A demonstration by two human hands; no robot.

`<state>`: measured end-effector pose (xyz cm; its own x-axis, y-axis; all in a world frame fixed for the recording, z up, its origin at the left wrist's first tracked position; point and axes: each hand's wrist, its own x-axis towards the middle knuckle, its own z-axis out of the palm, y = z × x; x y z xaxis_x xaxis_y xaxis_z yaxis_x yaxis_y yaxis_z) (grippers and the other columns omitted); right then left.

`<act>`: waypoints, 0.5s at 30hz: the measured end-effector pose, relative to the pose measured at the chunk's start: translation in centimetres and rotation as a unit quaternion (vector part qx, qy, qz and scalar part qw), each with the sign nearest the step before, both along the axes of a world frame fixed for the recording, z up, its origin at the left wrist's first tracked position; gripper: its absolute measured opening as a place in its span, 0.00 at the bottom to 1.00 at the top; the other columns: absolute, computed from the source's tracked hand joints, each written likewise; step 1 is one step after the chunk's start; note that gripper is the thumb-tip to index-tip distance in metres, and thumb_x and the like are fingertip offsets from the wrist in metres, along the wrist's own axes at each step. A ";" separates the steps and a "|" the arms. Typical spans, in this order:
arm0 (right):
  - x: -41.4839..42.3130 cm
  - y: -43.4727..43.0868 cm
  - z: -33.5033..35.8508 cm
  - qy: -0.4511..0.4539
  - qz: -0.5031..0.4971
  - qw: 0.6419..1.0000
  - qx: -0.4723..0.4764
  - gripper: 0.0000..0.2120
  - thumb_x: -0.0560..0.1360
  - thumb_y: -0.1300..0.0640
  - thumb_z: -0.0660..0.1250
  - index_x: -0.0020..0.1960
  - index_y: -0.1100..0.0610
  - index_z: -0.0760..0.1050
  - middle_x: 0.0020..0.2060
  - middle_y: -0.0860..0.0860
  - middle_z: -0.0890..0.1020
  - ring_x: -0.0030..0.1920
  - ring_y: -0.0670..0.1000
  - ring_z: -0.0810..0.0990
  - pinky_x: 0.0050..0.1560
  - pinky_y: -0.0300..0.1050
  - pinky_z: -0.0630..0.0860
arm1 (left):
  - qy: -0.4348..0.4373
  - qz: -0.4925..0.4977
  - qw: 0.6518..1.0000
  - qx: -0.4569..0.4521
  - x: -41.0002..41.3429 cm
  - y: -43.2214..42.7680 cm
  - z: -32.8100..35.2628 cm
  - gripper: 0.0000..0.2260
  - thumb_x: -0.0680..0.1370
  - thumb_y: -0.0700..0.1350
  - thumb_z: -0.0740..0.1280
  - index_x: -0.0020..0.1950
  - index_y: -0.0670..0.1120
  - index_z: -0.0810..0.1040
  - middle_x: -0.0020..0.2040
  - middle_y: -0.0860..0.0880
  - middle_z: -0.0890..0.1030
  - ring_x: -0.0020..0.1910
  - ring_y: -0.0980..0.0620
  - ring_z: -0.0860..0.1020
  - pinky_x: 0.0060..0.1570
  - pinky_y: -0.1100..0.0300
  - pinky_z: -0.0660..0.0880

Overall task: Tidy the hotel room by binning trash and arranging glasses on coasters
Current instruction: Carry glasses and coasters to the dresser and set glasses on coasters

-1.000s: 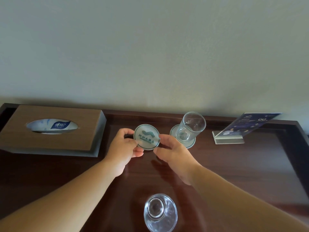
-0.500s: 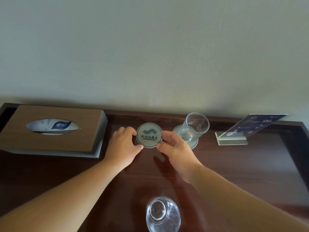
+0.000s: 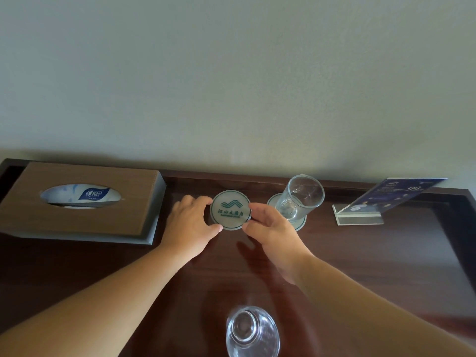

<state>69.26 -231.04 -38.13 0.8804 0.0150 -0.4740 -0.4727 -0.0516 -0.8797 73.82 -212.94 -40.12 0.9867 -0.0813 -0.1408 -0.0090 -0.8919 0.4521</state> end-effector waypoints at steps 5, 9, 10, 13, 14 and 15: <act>0.1 0.1 0.2 -0.003 -0.001 1.000 -0.004 0.27 0.65 0.52 0.70 0.64 0.46 0.72 0.52 0.39 0.82 0.54 0.38 0.79 0.59 0.41 0.72 | -0.010 0.001 1.000 0.002 0.0 -0.1 -0.1 0.26 0.69 0.56 0.73 0.65 0.54 0.72 0.56 0.49 0.74 0.57 0.46 0.70 0.56 0.51 0.71; 0.0 -0.1 0.2 0.001 0.000 1.000 -0.003 0.27 0.67 0.53 0.70 0.66 0.47 0.71 0.55 0.41 0.81 0.58 0.39 0.77 0.60 0.42 0.72 | -0.016 0.001 1.000 0.008 0.0 -0.1 -0.1 0.26 0.69 0.57 0.73 0.64 0.54 0.72 0.55 0.49 0.74 0.56 0.46 0.70 0.54 0.52 0.71; 0.0 -0.1 0.2 0.001 0.001 1.000 -0.005 0.27 0.67 0.53 0.70 0.66 0.47 0.71 0.56 0.41 0.81 0.58 0.40 0.77 0.59 0.41 0.72 | -0.015 0.002 1.000 0.011 0.0 -0.2 -0.1 0.26 0.69 0.58 0.73 0.64 0.54 0.72 0.55 0.49 0.74 0.56 0.46 0.70 0.54 0.53 0.71; 0.0 -0.2 0.3 -0.001 0.008 1.000 -0.013 0.26 0.69 0.54 0.70 0.66 0.47 0.70 0.57 0.41 0.80 0.60 0.41 0.76 0.60 0.42 0.72 | -0.007 0.004 1.000 0.010 0.1 -0.2 0.0 0.27 0.69 0.58 0.72 0.65 0.54 0.71 0.56 0.49 0.74 0.57 0.45 0.70 0.55 0.52 0.71; 0.0 -0.2 0.4 -0.004 0.011 1.000 -0.016 0.26 0.69 0.55 0.70 0.66 0.47 0.70 0.58 0.42 0.79 0.61 0.42 0.75 0.61 0.44 0.72 | -0.004 0.004 1.000 0.010 0.1 -0.3 0.0 0.27 0.69 0.57 0.72 0.65 0.54 0.71 0.56 0.48 0.74 0.57 0.45 0.70 0.55 0.51 0.71; -0.1 -0.3 0.4 -0.005 0.013 1.000 -0.020 0.26 0.70 0.55 0.70 0.67 0.47 0.70 0.59 0.42 0.79 0.62 0.42 0.75 0.62 0.45 0.72 | -0.001 0.005 1.000 0.009 0.1 -0.3 0.1 0.27 0.69 0.57 0.72 0.66 0.54 0.70 0.57 0.48 0.74 0.58 0.45 0.70 0.56 0.51 0.71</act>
<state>69.13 -231.31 -37.69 0.8844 0.0201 -0.4662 -0.4623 -0.0987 -0.8812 73.87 -213.24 -40.00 0.9875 -0.0697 -0.1412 -0.0013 -0.9003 0.4352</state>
